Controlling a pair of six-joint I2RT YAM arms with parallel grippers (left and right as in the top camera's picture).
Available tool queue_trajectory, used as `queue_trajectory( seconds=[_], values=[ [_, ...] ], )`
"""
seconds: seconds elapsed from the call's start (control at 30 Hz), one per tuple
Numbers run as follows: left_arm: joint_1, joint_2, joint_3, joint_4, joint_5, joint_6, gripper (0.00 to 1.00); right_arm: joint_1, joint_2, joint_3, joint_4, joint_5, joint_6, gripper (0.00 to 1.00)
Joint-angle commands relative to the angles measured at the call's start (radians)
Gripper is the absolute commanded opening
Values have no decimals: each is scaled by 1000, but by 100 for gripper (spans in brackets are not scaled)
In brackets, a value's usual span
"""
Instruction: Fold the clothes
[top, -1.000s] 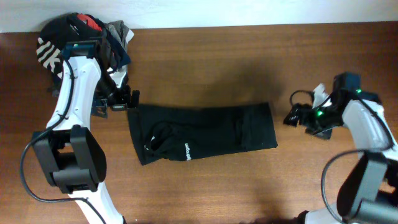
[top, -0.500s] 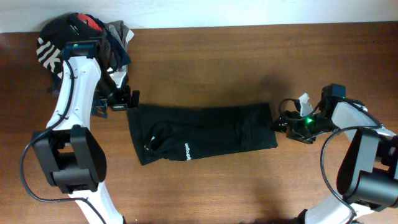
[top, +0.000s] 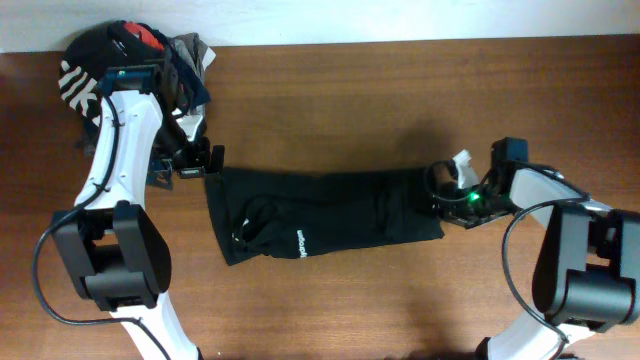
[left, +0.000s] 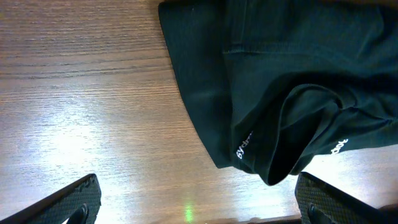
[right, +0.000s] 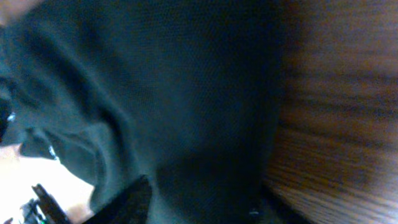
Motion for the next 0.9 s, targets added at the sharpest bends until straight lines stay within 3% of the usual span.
queue_trajectory(
  seconds=[0.0, 0.07, 0.17, 0.27, 0.43, 0.63, 0.87],
  values=[
    [5, -24, -5, -2, -3, -10, 99, 31, 55, -43, -5, 92, -7, 44],
    [5, -24, -5, -2, -3, -10, 99, 35, 55, -43, -5, 93, -8, 37],
    [5, -24, -5, -2, -3, -10, 100, 34, 55, -43, -5, 95, -6, 15],
    [5, -24, -5, -2, -3, -10, 99, 27, 55, -39, -2, 95, -3, 4],
    [5, -24, -5, -2, -3, -10, 99, -7, 54, 20, -71, 125, -1, 4],
    [5, -24, -5, 3, -3, -10, 99, -17, 43, 189, -284, 358, 45, 4],
    [5, -24, -5, 10, -3, -10, 100, 42, -26, 230, -346, 535, 127, 4]
  ],
)
